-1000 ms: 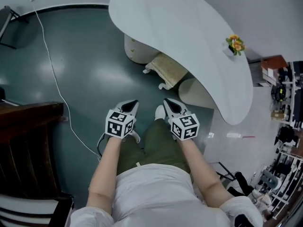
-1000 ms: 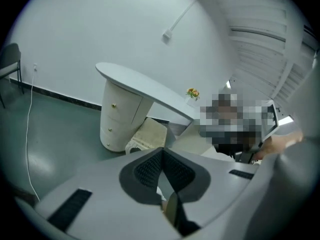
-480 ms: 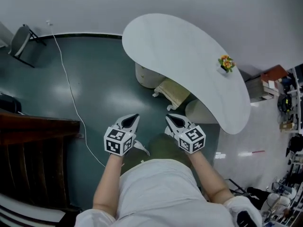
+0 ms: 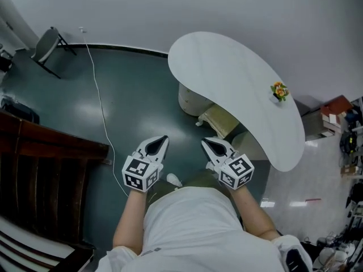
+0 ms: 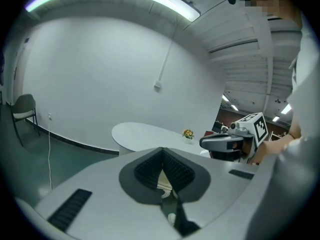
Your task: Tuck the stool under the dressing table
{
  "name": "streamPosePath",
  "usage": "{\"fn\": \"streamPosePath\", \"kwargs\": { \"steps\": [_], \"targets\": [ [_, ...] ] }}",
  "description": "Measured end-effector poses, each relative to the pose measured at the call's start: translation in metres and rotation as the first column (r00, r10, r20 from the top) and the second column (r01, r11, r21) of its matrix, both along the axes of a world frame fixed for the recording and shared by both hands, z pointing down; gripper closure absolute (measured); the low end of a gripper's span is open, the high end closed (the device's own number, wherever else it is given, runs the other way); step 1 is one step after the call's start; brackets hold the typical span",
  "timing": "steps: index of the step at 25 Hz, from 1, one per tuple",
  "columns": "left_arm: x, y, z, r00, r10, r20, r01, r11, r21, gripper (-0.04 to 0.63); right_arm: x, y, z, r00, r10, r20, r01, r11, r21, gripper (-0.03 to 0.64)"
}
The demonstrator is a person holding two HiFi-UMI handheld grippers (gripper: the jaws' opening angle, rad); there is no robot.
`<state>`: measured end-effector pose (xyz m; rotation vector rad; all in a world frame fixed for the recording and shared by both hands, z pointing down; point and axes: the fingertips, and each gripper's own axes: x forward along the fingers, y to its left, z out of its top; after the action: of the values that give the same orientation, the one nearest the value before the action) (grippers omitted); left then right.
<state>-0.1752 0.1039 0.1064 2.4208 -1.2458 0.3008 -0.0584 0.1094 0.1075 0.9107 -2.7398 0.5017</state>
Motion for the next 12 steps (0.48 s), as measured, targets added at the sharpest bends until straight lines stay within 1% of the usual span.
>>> {"fn": "streamPosePath", "kwargs": {
  "steps": [3, 6, 12],
  "targets": [
    [-0.011, 0.01, -0.018, 1.0, -0.024, 0.013, 0.024, 0.999, 0.035, 0.592, -0.013, 0.007, -0.021, 1.0, -0.021, -0.002, 0.021, 0.999, 0.03, 0.606],
    [-0.024, 0.019, -0.035, 0.998, -0.058, 0.01, 0.057, 0.996, 0.067, 0.592, -0.024, 0.012, -0.038, 0.999, -0.032, 0.001, 0.032, 0.998, 0.061, 0.606],
    [-0.045, 0.033, -0.054, 0.992, -0.122, 0.006, 0.12, 0.985, 0.123, 0.592, -0.035, 0.02, -0.053, 0.997, -0.058, 0.054, 0.053, 0.994, 0.092, 0.606]
  ]
}}
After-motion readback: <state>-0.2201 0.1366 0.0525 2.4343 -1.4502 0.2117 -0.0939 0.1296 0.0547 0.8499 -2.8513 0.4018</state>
